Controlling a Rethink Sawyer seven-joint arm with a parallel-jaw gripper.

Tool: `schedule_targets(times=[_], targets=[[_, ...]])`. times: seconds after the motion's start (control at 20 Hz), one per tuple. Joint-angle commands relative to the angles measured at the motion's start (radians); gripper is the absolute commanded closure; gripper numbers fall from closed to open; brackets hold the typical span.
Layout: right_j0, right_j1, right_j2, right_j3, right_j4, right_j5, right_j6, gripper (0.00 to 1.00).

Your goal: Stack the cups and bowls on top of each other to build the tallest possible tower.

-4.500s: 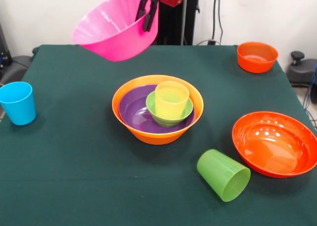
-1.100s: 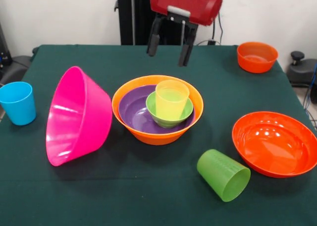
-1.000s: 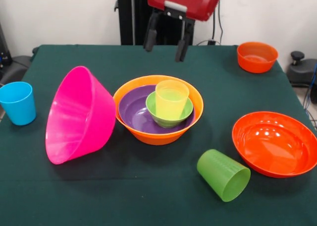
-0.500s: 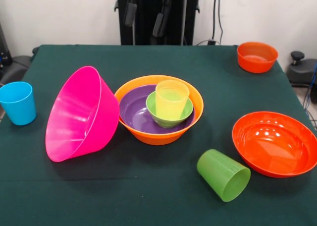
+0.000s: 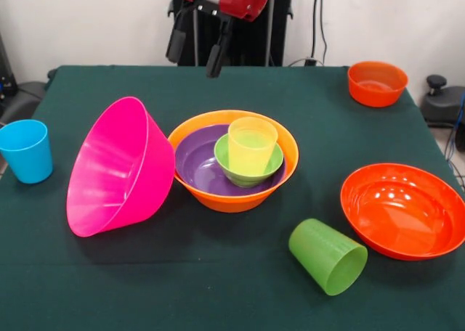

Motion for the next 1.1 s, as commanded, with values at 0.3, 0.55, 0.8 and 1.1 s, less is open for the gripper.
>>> schedule_targets(times=[0.3,0.55,0.8,1.1], targets=[[0.056,-0.022,0.390,0.015,-0.076,0.249,0.214,0.00],[0.059,-0.019,0.368,0.043,-0.076,0.148,0.236,0.00],[0.003,0.078,0.156,0.081,-0.021,-0.102,0.270,0.00],[-0.234,0.368,-0.651,0.097,0.032,-0.404,0.163,0.00]])
